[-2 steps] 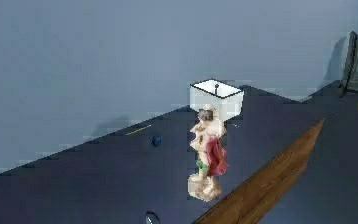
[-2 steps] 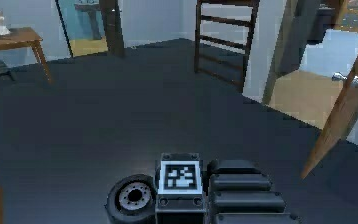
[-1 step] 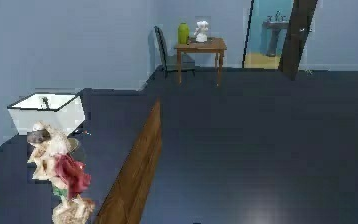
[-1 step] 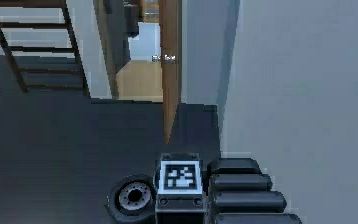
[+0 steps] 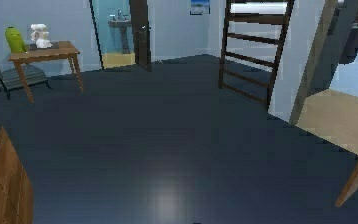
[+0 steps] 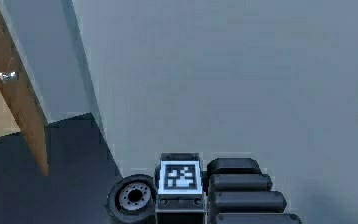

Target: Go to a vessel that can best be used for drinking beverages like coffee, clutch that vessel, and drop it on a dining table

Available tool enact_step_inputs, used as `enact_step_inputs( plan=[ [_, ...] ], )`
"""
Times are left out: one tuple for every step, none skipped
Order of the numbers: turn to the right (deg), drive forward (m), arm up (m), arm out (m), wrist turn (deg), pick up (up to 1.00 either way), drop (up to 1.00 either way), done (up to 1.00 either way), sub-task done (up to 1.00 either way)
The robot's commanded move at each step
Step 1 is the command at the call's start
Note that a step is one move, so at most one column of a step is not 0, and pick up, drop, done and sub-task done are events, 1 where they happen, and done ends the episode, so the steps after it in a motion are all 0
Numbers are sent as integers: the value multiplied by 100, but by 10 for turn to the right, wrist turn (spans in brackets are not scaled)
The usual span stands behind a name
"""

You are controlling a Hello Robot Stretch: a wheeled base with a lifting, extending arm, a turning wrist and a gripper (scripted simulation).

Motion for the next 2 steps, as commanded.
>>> enact_step_inputs(
  plan=[
    [0,35,0,0,0,0,0,0,0],
    [-300,0,0,0,0,0,0,0,0]
  ],
)
